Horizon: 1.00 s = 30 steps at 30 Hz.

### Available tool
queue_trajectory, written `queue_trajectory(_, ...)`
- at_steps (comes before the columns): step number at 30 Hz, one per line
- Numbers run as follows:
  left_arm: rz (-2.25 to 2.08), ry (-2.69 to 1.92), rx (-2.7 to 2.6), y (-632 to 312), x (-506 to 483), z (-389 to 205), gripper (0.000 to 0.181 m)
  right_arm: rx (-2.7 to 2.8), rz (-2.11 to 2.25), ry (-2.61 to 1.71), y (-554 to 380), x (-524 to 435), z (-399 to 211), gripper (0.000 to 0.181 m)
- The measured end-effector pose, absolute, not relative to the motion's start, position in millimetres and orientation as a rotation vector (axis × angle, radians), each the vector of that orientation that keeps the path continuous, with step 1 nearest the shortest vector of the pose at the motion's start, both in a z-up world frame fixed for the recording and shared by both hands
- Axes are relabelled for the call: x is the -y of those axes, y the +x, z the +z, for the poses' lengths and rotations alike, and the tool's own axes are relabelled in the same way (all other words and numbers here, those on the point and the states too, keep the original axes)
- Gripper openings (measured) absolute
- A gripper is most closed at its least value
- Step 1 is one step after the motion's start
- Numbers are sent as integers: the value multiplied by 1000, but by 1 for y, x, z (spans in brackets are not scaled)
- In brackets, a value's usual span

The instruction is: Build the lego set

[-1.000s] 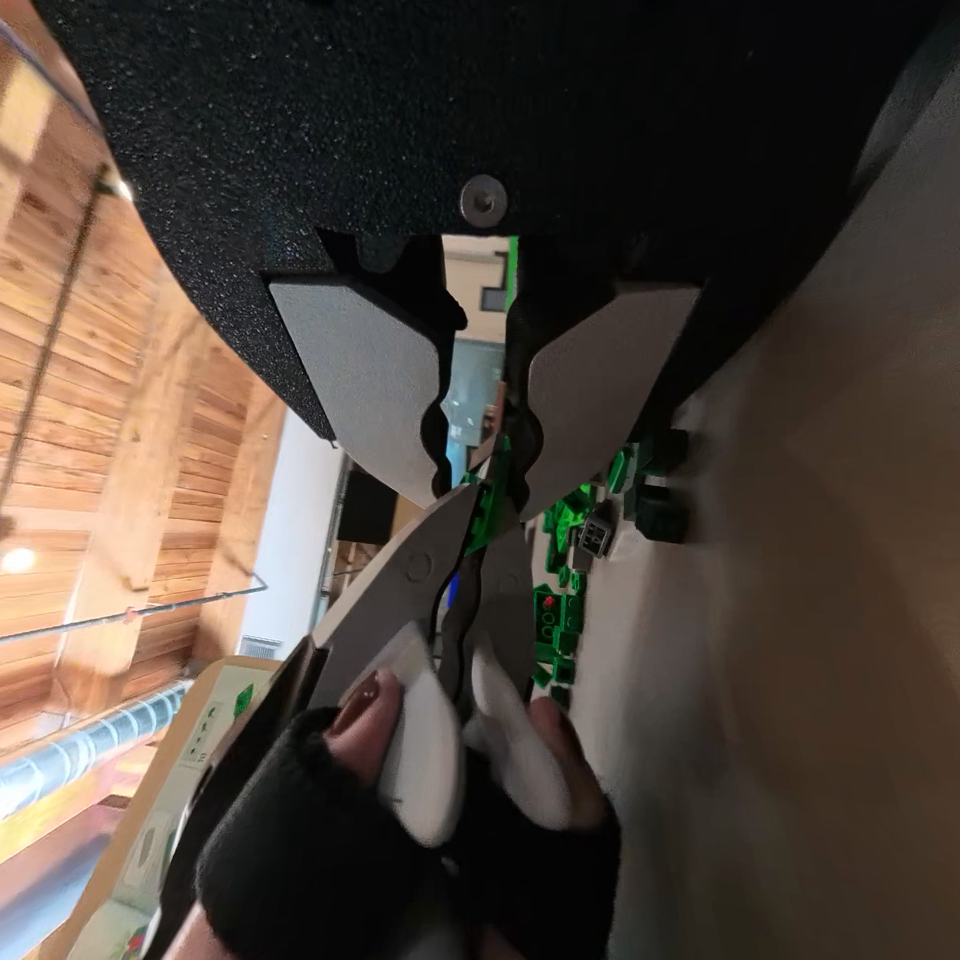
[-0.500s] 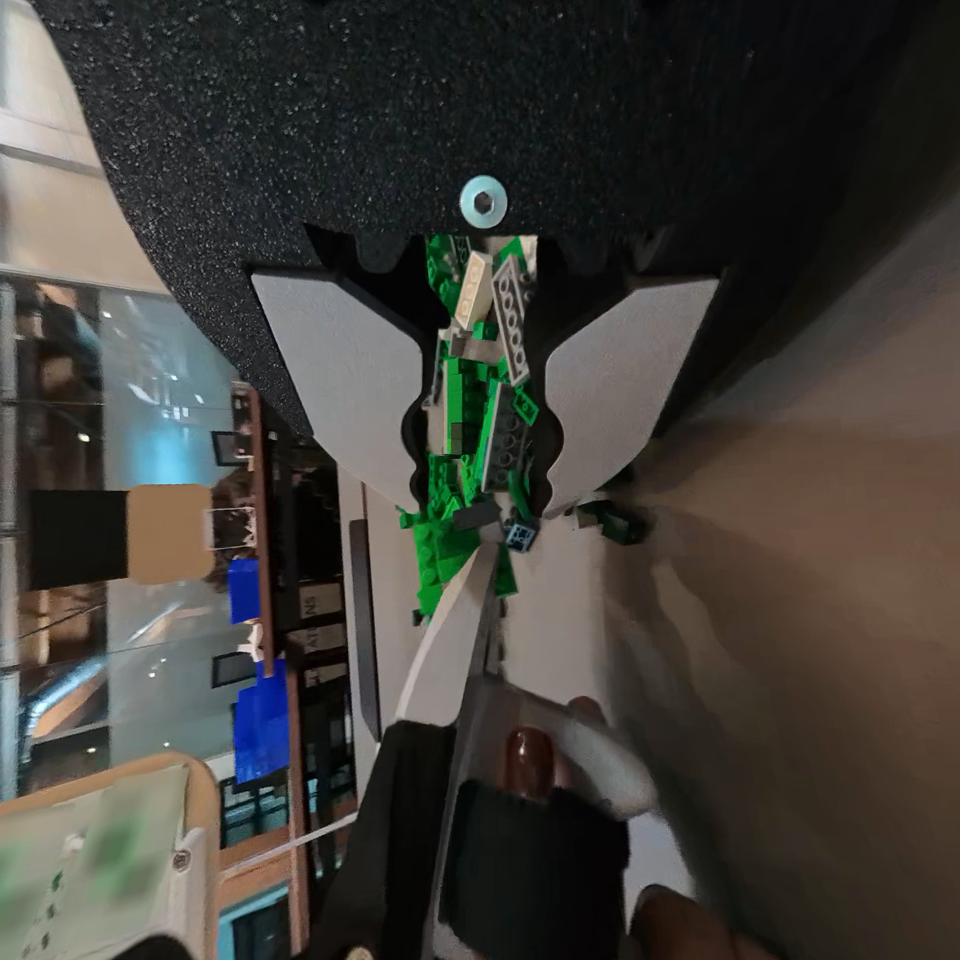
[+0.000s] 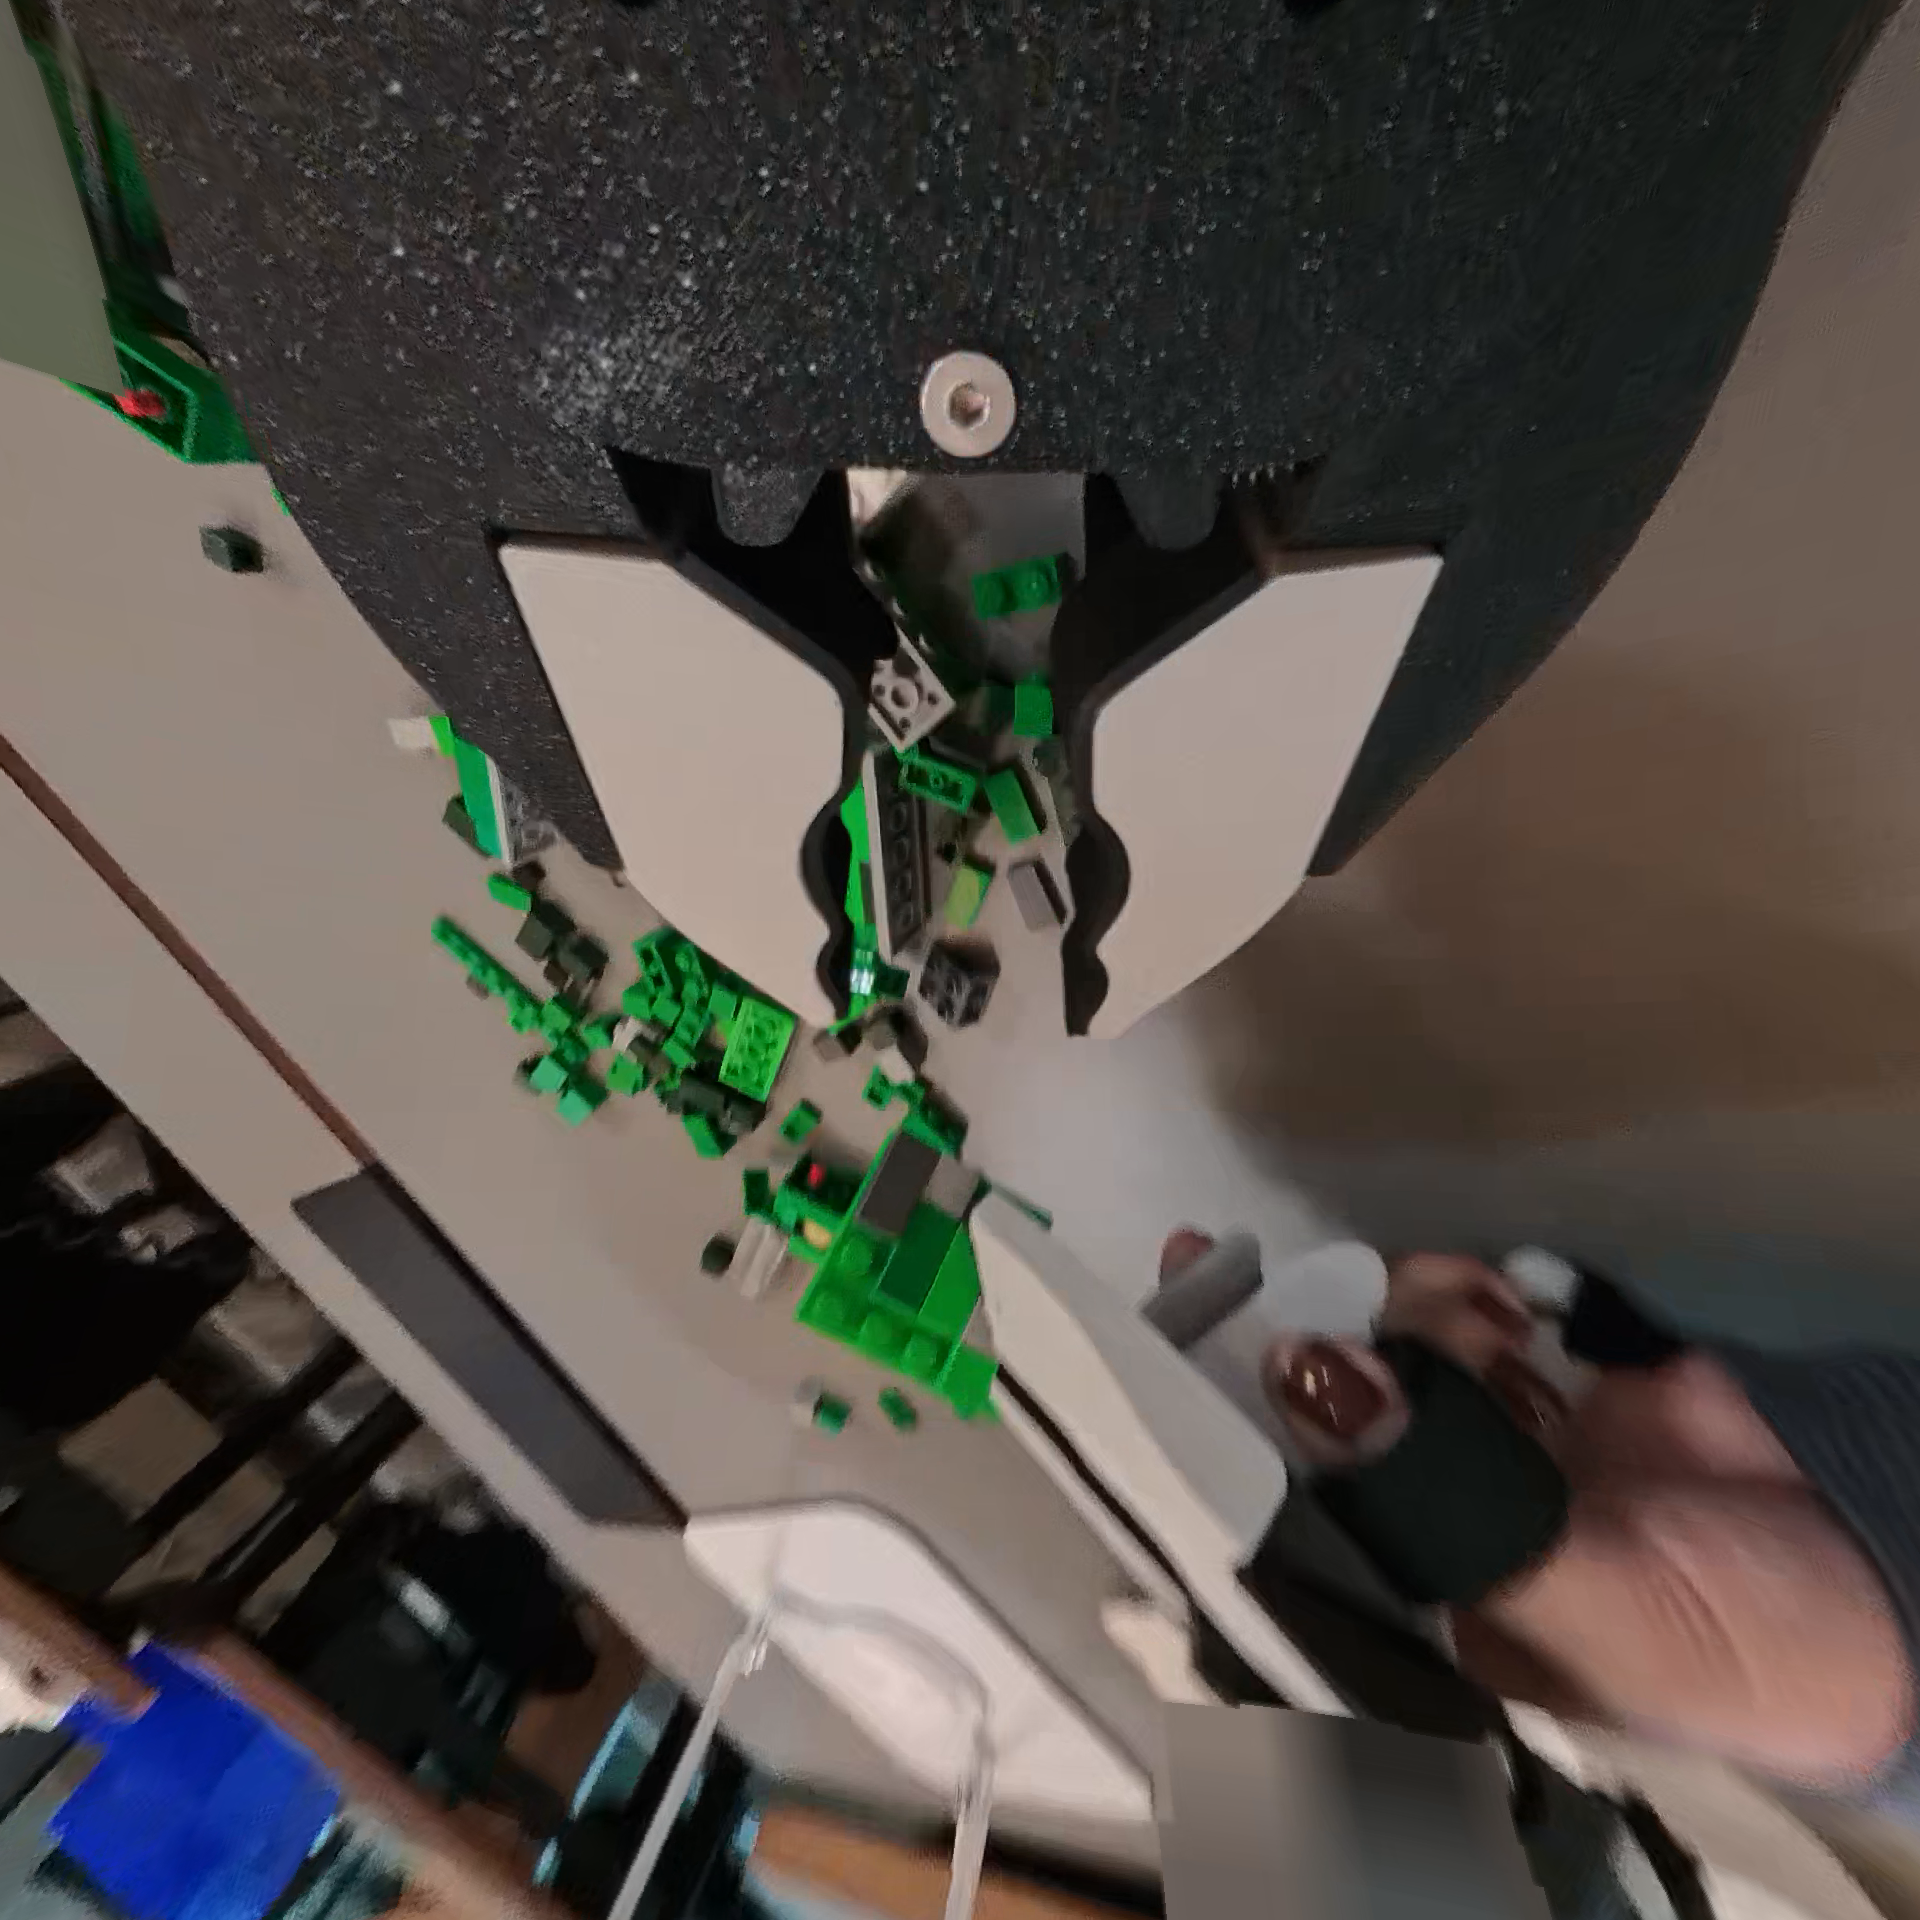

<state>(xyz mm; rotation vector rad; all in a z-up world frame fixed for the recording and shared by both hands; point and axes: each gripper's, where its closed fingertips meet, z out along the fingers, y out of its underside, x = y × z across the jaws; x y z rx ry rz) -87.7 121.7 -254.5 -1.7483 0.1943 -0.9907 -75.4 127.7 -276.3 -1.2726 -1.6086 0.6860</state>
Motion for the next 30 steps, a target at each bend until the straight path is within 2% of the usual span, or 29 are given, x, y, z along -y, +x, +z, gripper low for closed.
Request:
queue_trajectory(3, -1035, -1718, -250, -79, -118, -251, 6, 1518, 771, -1226, -77, -123, -258, 26)
queue_trajectory(8, -1019, -1719, -314, -72, -115, -250, 6, 1510, 805, -1189, -77, -119, -254, 18)
queue_trajectory(17, -1112, -1796, -176, -76, -117, -259, 6, 1593, 157, -846, -78, -131, -266, 9)
queue_trajectory(24, -1061, -1826, -227, -76, -116, -263, 6, 1597, 479, -1002, -79, -128, -272, 8)
queue_trajectory(30, -1039, -1866, -254, -76, -116, -269, 6, 1611, 352, -925, -80, -128, -273, 23)
